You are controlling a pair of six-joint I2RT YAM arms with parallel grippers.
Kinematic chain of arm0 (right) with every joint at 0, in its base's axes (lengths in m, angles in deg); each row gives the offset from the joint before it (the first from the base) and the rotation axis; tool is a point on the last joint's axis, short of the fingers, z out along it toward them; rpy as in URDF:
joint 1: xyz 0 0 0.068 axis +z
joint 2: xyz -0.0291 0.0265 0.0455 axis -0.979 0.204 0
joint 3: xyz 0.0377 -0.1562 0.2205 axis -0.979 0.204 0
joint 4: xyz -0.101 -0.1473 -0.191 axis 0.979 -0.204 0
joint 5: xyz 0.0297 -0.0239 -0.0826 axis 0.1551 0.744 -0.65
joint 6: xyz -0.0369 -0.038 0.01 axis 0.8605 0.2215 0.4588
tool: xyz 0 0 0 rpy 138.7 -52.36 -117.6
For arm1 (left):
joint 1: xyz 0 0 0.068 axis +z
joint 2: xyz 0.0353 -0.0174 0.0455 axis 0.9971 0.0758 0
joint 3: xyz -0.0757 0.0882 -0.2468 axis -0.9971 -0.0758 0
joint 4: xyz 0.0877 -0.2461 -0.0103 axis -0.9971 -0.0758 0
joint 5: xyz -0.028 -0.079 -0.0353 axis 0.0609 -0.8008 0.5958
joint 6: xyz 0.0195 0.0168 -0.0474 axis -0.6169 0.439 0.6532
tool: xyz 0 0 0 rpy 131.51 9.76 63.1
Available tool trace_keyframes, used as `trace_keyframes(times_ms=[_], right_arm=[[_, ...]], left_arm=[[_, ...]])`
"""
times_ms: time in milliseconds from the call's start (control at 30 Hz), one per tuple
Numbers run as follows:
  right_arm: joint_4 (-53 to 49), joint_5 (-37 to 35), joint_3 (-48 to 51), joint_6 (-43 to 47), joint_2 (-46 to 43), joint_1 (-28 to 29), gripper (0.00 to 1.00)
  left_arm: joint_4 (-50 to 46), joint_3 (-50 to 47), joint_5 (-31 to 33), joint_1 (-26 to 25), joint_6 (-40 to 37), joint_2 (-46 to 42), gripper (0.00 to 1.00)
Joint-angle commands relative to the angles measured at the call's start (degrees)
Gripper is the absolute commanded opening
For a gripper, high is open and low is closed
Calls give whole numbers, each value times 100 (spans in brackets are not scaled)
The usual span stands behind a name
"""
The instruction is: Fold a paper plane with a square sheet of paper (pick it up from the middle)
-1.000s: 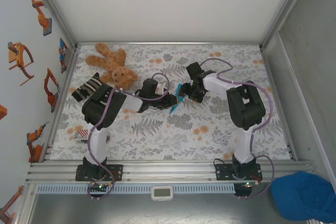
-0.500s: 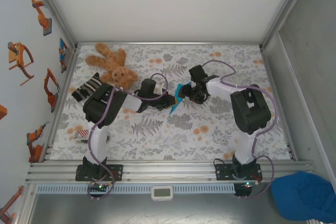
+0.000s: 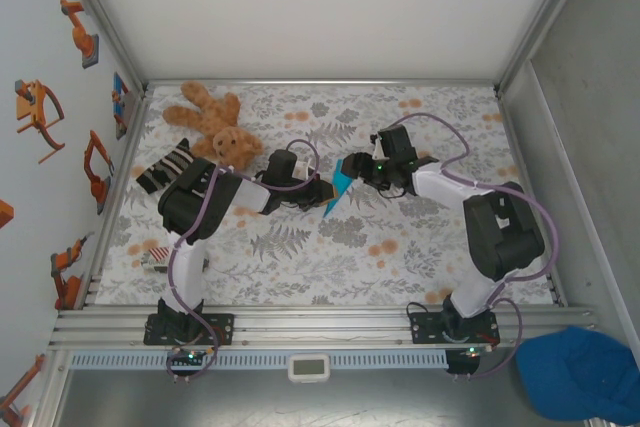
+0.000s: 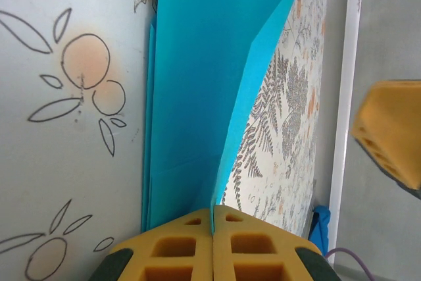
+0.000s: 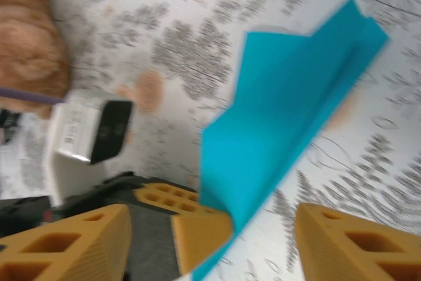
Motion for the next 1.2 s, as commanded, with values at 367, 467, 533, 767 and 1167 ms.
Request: trace_keyframes(times_ms=[367, 467, 533, 767, 1167], right_arm=[[2248, 1305, 298, -666, 1095, -164, 32], [2296, 1403, 177, -692, 1355, -173, 30], [2353, 1434, 156, -693, 1466, -175, 29], [2319, 1494, 60, -669, 1649, -188, 29], [2118, 1457, -42, -649, 1766, -187, 29]], left_arm=[[-1033, -90, 40, 153, 40, 271, 5], [-1044, -68, 34, 150, 63, 291, 5], [-1055, -55, 23, 151, 74, 298, 5], [-1053, -64, 11, 160, 80, 302, 7], [-1101, -91, 45, 171, 8, 333, 13]])
